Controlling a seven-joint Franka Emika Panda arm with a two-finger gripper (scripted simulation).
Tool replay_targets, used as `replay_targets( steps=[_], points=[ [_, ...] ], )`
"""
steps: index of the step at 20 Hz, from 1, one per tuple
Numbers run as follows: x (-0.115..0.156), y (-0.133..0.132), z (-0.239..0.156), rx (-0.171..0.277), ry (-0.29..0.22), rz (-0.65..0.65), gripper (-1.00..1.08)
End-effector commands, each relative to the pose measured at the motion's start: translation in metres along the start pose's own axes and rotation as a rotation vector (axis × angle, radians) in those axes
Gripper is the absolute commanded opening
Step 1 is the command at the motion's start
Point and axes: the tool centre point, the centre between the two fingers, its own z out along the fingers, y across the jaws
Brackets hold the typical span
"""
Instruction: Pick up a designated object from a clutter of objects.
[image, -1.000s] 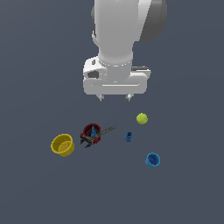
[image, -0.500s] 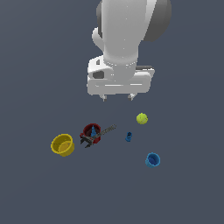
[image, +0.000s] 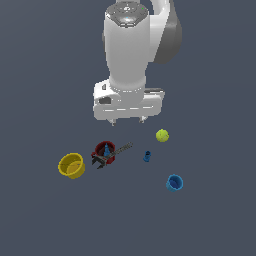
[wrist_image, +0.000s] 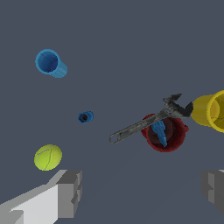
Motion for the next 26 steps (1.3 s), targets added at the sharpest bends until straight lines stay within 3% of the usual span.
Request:
replay_targets(
  steps=[1,14,26],
  points=[
    [0.002,0.011,0.016,0.002,0.004,-0.021,1.00],
    [-0.002,0.078,0.116,-0.004,0.035,-0.158,1.00],
    [-0.009,0.097,0.144,-0.010,0.041,-0.195,1.00]
  ],
)
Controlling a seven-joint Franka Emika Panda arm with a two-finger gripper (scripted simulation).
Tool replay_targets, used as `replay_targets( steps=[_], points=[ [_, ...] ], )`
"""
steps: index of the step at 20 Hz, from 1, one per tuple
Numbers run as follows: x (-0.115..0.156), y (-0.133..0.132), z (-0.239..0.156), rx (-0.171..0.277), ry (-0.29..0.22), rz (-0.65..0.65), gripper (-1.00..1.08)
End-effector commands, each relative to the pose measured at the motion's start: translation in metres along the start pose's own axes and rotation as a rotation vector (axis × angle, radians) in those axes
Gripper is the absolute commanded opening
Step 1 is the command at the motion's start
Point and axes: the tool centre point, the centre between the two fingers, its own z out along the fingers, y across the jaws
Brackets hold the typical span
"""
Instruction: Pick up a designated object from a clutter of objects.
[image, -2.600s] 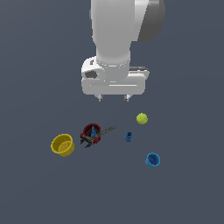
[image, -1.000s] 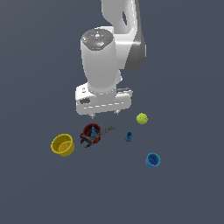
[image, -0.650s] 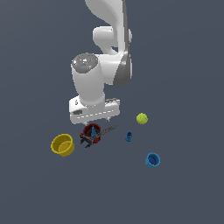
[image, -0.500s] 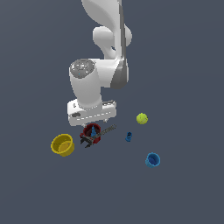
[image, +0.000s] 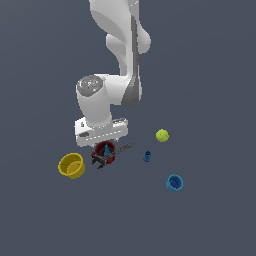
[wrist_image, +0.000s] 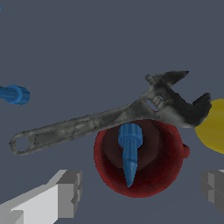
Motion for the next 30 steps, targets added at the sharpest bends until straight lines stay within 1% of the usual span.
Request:
replay_targets(
  steps=[1,5,13,18,19,28,29,30],
  points=[
    [0.000,0.000,0.000,0.000,0.001,-0.001,1.00],
    [0.000,0.000,0.008,0.000,0.001,-0.001,1.00],
    [-0.001,0.000,0.044,-0.001,0.002,-0.003,1.00],
    [0.000,0.000,0.051,-0.001,0.002,-0.003,1.00],
    [0.000,0.000,0.051,-0.001,0.002,-0.003,-1.00],
    [0.000,0.000,0.051,-0.001,0.002,-0.003,-1.00],
    [0.008,-0.005,0.042,-0.005,0.019,-0.017,-1.00],
    [0.008,-0.005,0.041,-0.005,0.019,-0.017,-1.00]
  ],
)
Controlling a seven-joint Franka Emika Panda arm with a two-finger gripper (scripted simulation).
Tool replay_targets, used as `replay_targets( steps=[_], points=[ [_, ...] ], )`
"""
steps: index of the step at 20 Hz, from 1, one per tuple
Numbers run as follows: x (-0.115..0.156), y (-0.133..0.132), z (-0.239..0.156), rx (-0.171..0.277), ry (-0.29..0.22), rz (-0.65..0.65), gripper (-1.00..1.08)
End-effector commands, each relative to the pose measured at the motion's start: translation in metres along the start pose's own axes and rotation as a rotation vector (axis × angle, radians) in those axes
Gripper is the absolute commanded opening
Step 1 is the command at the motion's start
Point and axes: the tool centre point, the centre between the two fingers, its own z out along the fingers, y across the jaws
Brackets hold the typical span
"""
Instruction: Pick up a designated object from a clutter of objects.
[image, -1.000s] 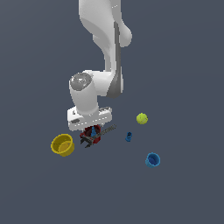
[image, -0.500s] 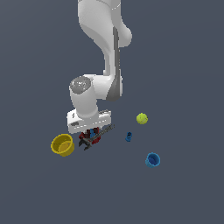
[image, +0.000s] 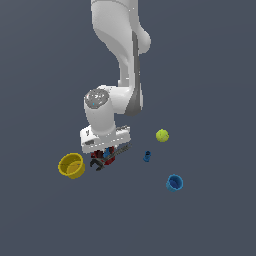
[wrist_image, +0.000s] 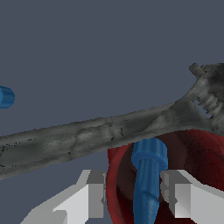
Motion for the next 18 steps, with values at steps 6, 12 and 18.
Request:
replay_targets(
  steps=[6,12,18],
  points=[
    [-0.003,-0.005,-0.009,0.000,-0.003,0.005,-1.00],
    [-0.005,-0.024,-0.034,0.000,-0.004,0.006,-1.00],
    [-0.008,-0.054,-0.076,0.000,-0.007,0.008,-1.00]
  ],
)
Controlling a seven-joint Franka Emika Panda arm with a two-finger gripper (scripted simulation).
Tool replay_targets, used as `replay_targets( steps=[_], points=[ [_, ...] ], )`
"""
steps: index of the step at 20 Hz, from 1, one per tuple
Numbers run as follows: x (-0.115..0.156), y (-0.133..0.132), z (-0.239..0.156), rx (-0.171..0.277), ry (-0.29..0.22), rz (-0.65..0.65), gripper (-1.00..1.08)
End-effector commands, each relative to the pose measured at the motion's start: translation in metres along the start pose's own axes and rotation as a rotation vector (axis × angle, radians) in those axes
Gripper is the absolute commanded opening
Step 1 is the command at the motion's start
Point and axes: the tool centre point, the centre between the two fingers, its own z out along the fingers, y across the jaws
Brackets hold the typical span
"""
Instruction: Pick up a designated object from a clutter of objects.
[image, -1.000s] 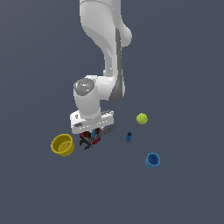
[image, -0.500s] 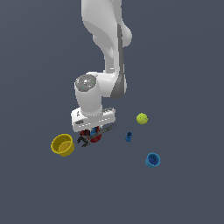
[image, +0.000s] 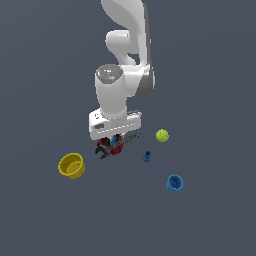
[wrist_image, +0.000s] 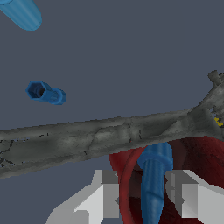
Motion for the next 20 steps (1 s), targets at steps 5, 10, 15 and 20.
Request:
replay_targets(
  steps=[5,10,15,20],
  points=[
    [-0.004,-0.041,-0.059,-0.003,0.001,0.002,-1.00],
    [-0.008,-0.077,-0.109,-0.004,-0.002,0.004,-1.00],
    [-0.011,-0.112,-0.159,-0.004,-0.004,0.005,-1.00],
    [-0.013,-0.146,-0.207,-0.002,-0.006,0.006,-1.00]
  ],
)
